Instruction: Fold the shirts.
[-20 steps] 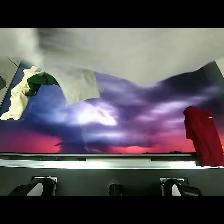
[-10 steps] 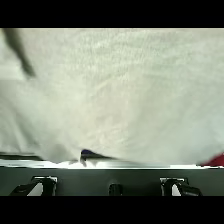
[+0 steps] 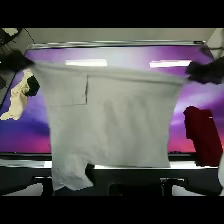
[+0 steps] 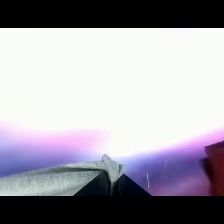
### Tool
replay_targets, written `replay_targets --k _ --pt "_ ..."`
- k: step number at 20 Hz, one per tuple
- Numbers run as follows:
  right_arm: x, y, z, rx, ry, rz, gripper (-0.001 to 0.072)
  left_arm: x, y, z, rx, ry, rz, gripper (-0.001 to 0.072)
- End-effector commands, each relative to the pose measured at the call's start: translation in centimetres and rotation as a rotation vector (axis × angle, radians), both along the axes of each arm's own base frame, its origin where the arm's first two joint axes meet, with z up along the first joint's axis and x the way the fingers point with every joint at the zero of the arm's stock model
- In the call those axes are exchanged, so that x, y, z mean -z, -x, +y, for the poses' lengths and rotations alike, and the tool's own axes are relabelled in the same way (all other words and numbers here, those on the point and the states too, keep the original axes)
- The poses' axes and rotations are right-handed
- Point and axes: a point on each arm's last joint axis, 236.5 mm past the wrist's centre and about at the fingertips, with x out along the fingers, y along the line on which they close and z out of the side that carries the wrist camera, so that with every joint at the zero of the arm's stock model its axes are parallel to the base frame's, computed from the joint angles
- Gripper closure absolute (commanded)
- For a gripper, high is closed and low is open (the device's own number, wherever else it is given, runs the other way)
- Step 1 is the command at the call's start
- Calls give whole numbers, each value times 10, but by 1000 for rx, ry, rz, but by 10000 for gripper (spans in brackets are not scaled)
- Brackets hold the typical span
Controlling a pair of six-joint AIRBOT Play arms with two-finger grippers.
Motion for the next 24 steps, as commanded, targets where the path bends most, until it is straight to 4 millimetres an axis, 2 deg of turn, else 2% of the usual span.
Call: replay_targets --k 1,2,3,5,6,8,10,12,14,15,17,19,22,23,24 --pt "116 -66 32 -25 -27 57 661 145 -25 -4 -26 54 221 679" --pt "123 -88 31 22 -47 -12 660 159 -38 -3 -40 59 217 679" --pt "120 -106 28 80 -76 -83 660 163 -52 1 -56 55 192 679" --pt "99 -137 22 140 -103 -247 660 159 -84 10 -97 42 109 680" --pt "89 -146 21 142 -103 -303 660 155 -96 11 -111 44 73 679" --pt "91 -144 20 139 -93 -292 660 157 -103 7 -113 62 65 679" --pt "100 -126 15 107 -33 -200 659 160 -84 -1 -30 41 123 679" --pt "111 -90 8 53 44 -45 659 166 -44 0 109 -51 240 679" --pt "136 -36 15 -5 46 210 659 189 7 9 165 -96 461 679" --pt "150 -14 18 -48 49 319 659 205 24 15 164 -120 549 679" --pt "177 9 24 -78 22 445 659 233 55 12 179 -97 700 679" --pt "197 26 29 -84 -2 537 659 246 73 9 178 -66 797 679" --pt "203 29 34 -67 -31 561 658 245 73 9 160 -60 803 677" --pt "202 27 37 -50 -49 552 577 243 71 8 159 -55 798 561" --pt "198 24 37 -42 -52 538 349 238 71 8 152 -50 802 303"
